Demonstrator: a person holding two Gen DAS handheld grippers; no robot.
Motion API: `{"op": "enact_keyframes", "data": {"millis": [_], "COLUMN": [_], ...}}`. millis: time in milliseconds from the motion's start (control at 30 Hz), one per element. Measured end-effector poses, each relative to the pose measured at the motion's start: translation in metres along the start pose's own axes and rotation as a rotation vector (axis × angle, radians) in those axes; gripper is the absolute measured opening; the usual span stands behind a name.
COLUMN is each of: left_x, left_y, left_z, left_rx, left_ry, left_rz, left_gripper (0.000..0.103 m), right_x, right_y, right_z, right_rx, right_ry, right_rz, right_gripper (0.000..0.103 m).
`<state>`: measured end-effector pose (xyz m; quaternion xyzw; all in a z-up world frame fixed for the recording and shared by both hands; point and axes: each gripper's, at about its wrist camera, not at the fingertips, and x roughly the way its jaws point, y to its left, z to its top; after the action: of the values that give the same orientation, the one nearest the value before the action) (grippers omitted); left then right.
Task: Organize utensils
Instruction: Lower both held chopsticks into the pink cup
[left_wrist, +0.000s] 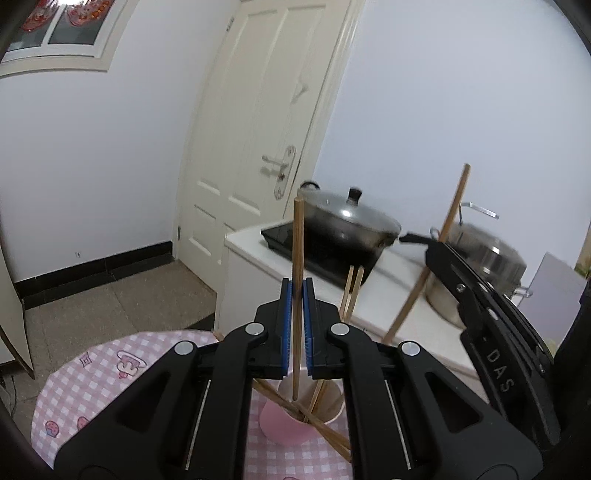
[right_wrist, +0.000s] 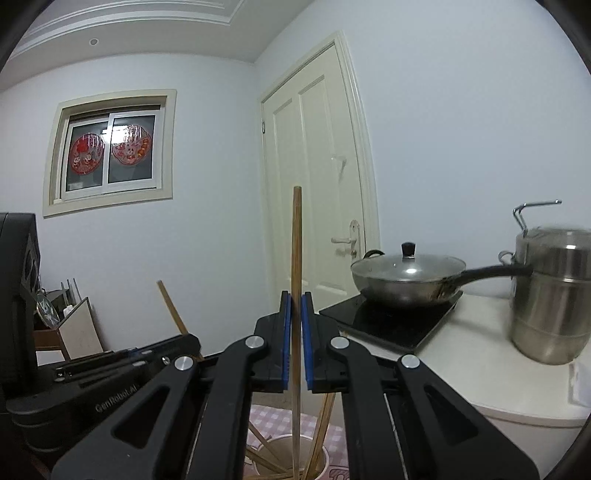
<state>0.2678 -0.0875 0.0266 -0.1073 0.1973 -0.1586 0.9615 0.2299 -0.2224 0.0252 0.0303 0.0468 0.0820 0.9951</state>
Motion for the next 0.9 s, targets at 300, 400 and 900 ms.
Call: {"op": "enact_keyframes", "data": {"millis": [300, 400, 900], "left_x": [0.019, 0.020, 0.022], "left_y": [-0.007, -0.009, -0.016], "left_z": [-0.023, -0.025, -0.032], "left_rx": [0.065, 0.074, 0.122], "left_ry": [0.077, 0.087, 0.198], "left_rz": [0.007, 0.012, -0.003], "left_gripper": [0.006, 0.006, 0.007], "right_x": [0.005, 0.003, -0.001], "right_y": [-0.018, -0.019, -0.022], "right_z": [-0.037, -0.046, -0.063], "right_rx": [0.049, 0.058, 0.106], "right_ry": [0.091, 0.113, 0.191], "right_rz": [-0.007, -0.012, -0.009], "right_gripper": [0.004, 0.004, 0.005]}}
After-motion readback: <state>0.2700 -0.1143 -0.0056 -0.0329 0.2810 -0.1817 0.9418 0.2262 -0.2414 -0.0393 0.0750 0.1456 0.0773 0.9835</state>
